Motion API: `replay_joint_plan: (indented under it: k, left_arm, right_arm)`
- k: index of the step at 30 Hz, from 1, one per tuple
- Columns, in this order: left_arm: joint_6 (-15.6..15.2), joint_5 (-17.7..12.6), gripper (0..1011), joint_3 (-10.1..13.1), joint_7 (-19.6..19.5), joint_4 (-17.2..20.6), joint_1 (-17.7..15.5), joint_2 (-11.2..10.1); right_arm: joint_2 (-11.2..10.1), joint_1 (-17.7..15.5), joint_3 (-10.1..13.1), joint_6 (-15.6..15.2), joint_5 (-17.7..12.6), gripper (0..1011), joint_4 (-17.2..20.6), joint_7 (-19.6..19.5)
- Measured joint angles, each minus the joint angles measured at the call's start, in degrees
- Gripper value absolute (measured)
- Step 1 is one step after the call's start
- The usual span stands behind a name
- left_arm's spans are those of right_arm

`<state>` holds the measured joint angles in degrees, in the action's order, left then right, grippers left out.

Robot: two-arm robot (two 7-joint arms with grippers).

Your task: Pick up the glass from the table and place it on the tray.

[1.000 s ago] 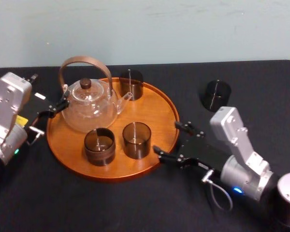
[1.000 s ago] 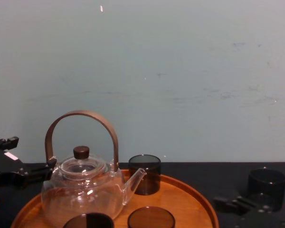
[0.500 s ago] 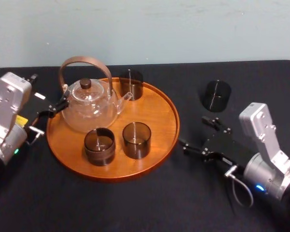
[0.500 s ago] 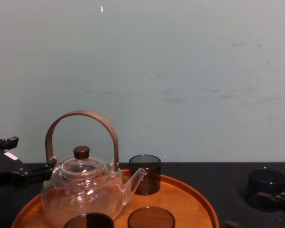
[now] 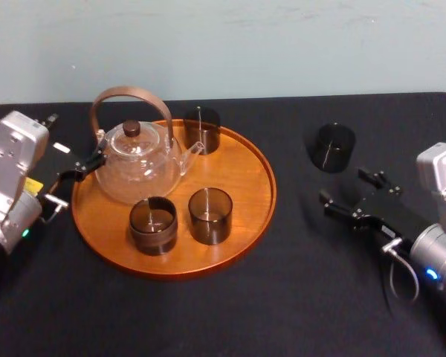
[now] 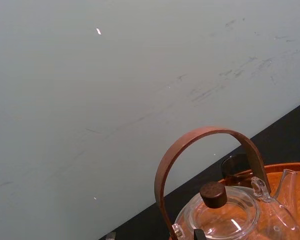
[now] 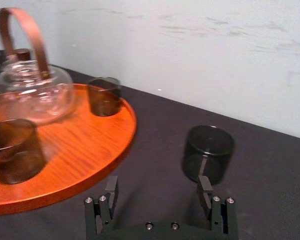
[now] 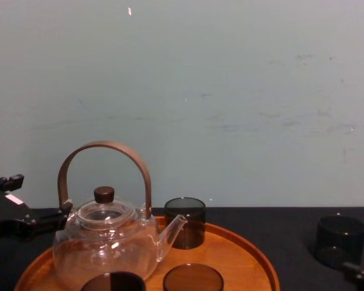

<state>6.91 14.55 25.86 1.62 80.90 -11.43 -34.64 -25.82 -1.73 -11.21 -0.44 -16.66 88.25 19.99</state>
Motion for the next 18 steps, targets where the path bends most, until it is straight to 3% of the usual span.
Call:
replay_joint_plan:
  k: [6,18]
  left_arm:
    - [0.0,0.0,1010,0.0,0.0,0.0,0.0,0.0]
    - [0.0,0.0,1009,0.0,0.0,0.0,0.0,0.0]
  right_arm:
    - [0.6,1.9,1.8,-0.7,-1.3,1002,-2.9,-0.4]
    - [1.7,6.2,2.8,-1.9,-1.6,1002,-7.6,-1.2]
